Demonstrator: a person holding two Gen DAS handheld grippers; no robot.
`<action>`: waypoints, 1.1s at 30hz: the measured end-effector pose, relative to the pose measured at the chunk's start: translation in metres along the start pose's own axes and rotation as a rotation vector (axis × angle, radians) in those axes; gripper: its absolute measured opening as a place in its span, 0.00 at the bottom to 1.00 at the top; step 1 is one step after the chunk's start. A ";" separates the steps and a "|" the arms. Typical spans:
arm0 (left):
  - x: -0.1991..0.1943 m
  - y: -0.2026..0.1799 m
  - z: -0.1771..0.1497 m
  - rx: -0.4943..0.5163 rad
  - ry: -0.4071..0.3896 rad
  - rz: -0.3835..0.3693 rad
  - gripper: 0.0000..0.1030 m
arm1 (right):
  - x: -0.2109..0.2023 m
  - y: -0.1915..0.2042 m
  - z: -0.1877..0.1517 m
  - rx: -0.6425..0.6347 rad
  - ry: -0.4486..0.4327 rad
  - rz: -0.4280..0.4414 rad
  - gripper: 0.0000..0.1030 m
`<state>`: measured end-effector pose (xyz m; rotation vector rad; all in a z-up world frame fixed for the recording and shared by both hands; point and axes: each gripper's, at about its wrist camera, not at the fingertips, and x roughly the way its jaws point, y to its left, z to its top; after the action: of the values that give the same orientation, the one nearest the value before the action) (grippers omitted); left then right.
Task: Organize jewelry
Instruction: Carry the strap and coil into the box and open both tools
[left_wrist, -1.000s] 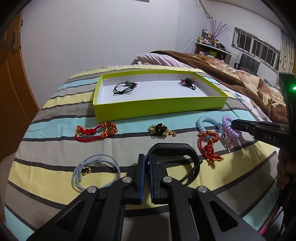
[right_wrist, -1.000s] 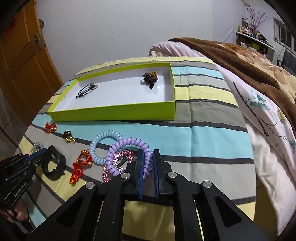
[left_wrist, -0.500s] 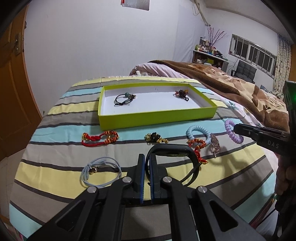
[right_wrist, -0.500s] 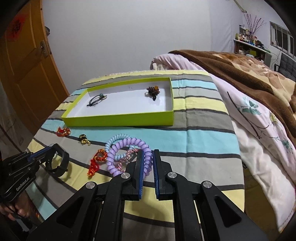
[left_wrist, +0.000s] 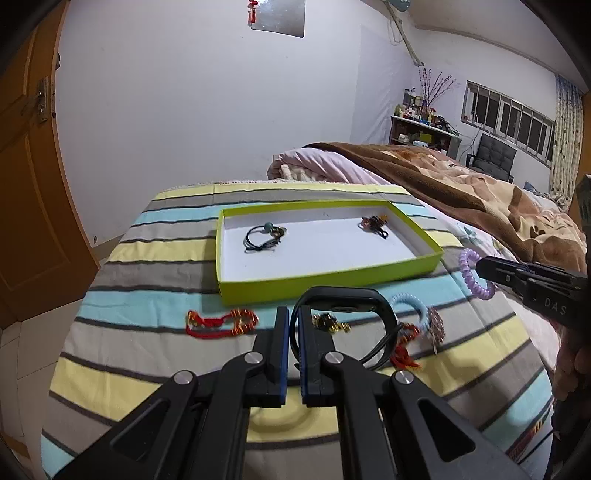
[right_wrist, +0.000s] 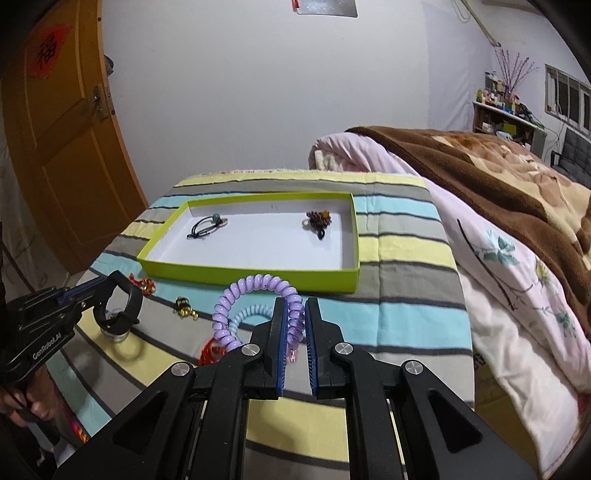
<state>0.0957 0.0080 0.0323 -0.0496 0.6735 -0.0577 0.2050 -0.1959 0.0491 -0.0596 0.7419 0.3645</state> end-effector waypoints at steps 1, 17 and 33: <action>0.002 0.002 0.003 -0.002 0.000 0.003 0.05 | 0.002 0.000 0.003 -0.003 -0.003 0.000 0.09; 0.050 0.016 0.045 -0.002 0.005 0.044 0.05 | 0.052 -0.009 0.045 -0.033 0.008 -0.024 0.09; 0.116 0.031 0.055 -0.024 0.112 0.067 0.05 | 0.131 -0.022 0.057 -0.050 0.138 -0.070 0.09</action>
<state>0.2216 0.0323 0.0017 -0.0471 0.7877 0.0124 0.3385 -0.1664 0.0016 -0.1591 0.8646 0.3143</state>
